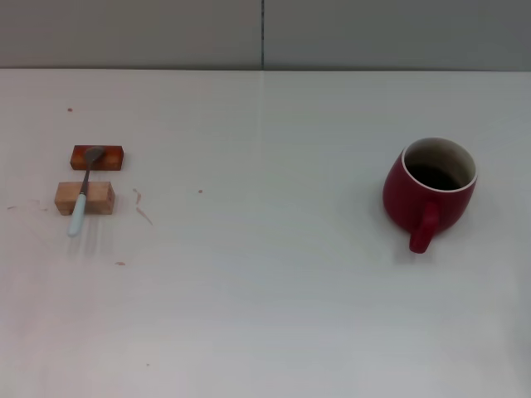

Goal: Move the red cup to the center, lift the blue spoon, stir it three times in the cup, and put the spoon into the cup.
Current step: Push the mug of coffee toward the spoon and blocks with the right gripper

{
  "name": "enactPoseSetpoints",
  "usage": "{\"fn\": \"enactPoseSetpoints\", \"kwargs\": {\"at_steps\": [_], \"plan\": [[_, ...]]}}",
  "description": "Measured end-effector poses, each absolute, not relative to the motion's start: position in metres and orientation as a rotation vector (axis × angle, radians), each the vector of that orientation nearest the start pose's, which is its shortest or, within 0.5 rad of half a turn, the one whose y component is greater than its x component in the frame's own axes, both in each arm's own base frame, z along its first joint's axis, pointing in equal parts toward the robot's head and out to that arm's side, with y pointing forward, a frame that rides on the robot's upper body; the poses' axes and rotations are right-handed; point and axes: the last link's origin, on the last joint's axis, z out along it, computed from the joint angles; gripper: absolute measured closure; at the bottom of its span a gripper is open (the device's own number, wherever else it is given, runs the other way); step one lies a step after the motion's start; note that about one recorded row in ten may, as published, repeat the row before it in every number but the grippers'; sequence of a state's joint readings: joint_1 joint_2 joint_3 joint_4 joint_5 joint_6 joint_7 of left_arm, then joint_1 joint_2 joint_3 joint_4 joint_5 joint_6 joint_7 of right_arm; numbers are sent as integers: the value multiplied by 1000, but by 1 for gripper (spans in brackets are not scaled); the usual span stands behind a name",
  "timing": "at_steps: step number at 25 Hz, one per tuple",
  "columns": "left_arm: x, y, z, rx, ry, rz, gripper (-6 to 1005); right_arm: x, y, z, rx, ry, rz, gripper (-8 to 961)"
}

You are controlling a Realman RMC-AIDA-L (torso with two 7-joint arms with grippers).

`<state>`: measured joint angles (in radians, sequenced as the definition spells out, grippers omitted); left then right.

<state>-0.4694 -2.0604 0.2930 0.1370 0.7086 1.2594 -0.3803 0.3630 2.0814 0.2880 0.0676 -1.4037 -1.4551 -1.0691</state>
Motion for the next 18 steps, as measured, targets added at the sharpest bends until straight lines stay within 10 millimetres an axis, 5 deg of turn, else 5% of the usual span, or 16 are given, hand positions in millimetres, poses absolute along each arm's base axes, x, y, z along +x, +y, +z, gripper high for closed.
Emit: {"fn": "enactPoseSetpoints", "kwargs": {"at_steps": [18], "plan": [[-378, 329, 103, -1070, -563, -801, 323, 365, 272, -21, -1578, -428, -386, 879]]}}
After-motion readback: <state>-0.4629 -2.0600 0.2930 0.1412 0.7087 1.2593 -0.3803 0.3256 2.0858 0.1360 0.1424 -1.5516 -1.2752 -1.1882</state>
